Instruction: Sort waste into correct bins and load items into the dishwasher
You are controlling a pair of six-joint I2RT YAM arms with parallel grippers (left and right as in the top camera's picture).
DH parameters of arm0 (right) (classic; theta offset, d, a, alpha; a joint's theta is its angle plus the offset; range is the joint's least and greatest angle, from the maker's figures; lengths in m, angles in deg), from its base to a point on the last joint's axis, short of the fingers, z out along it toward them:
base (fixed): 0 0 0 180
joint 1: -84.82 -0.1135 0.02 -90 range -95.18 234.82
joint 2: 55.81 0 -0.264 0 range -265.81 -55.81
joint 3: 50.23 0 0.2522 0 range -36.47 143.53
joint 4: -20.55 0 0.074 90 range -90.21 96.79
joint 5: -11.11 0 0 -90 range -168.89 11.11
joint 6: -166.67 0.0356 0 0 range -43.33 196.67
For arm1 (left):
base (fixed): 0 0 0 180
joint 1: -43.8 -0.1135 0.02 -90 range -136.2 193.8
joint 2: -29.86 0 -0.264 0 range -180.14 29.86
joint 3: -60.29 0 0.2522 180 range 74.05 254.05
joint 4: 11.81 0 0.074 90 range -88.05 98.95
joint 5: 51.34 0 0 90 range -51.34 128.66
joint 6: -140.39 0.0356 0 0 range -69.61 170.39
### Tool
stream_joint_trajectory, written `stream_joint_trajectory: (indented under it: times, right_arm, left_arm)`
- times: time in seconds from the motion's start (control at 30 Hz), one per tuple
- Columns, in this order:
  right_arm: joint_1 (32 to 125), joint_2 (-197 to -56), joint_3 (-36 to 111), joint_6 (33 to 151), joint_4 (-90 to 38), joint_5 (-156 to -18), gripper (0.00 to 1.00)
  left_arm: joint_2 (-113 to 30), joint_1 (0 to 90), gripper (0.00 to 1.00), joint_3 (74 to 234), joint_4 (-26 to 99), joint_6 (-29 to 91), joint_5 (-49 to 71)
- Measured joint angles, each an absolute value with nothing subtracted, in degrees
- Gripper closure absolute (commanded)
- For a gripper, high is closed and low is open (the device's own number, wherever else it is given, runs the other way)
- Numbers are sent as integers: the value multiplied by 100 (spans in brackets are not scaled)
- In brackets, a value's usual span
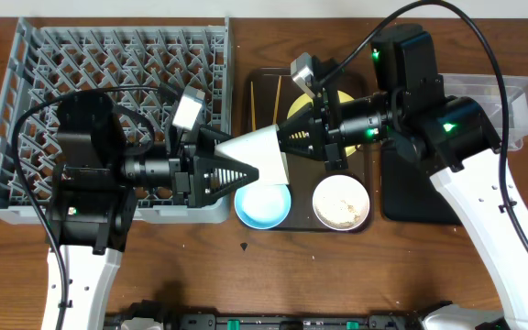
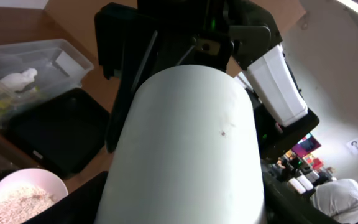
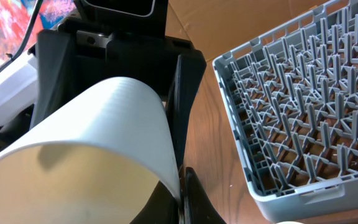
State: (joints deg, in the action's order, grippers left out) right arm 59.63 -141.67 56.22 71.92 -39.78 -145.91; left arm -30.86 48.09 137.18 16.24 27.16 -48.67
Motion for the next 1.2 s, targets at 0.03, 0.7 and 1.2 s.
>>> stream_joint_trajectory:
  times: [0.03, 0.7, 1.2]
  right_arm:
    - [5963, -14167, 5622, 7205, -3974, -14598, 99]
    - [6909, -14172, 5620, 7504, -3936, -14056, 41]
    - [6470, -14163, 5620, 7699, -6074, -11774, 40]
  left_arm:
    - [-3086, 4809, 48, 13718, 1619, 2692, -4848]
    - [-3078, 4772, 57, 13736, 2279, 2601, -4148]
    - [-3067, 3917, 57, 13786, 5136, 2660, 617]
